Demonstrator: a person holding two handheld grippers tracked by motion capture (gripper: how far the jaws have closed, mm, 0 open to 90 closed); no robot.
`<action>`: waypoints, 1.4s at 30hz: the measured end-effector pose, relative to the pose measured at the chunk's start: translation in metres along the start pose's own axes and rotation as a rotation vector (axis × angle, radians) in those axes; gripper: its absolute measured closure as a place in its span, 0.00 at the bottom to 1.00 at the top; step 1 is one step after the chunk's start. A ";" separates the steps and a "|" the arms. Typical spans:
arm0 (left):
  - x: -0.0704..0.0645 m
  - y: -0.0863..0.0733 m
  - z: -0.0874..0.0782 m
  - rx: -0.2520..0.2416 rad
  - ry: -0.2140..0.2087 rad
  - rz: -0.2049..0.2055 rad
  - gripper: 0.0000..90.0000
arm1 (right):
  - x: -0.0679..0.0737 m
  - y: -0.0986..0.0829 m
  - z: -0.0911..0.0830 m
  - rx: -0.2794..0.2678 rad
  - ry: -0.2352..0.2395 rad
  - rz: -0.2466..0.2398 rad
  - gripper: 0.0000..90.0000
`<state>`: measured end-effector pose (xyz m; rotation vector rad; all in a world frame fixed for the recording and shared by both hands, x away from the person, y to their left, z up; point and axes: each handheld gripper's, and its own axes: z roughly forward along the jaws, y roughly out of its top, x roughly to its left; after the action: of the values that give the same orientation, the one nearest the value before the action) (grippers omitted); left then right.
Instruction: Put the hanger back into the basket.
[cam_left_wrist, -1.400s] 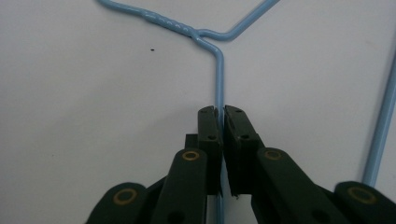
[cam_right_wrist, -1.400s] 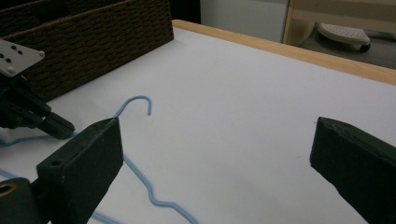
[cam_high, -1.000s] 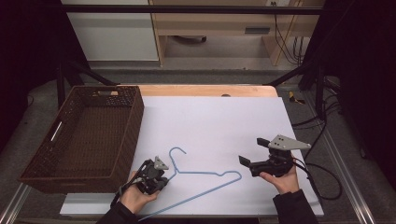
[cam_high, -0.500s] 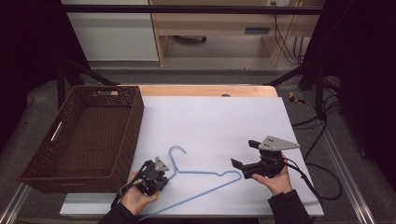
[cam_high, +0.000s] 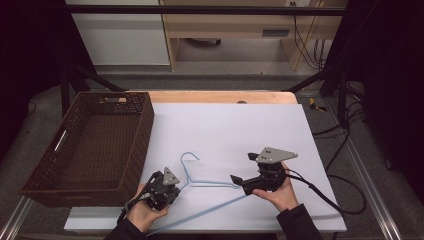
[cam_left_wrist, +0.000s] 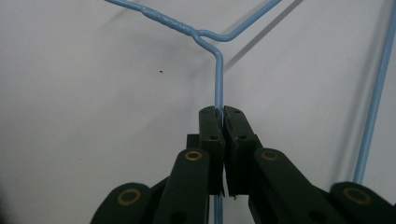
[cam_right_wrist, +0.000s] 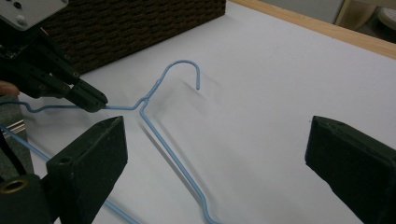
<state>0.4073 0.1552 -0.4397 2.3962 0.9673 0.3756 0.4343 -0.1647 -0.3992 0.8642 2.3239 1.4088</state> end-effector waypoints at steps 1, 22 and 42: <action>0.000 0.000 -0.001 -0.002 -0.003 0.002 0.97 | 0.001 0.001 0.002 0.001 0.002 -0.001 0.07; -0.006 0.003 -0.012 -0.038 0.021 0.021 0.97 | 0.029 0.013 0.067 0.115 0.098 -0.050 0.15; -0.007 0.004 -0.014 -0.052 0.013 0.013 0.97 | 0.042 0.003 0.103 0.224 0.120 -0.117 0.27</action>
<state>0.3987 0.1531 -0.4265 2.3573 0.9364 0.4161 0.4566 -0.0655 -0.4436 0.7037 2.6143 1.2005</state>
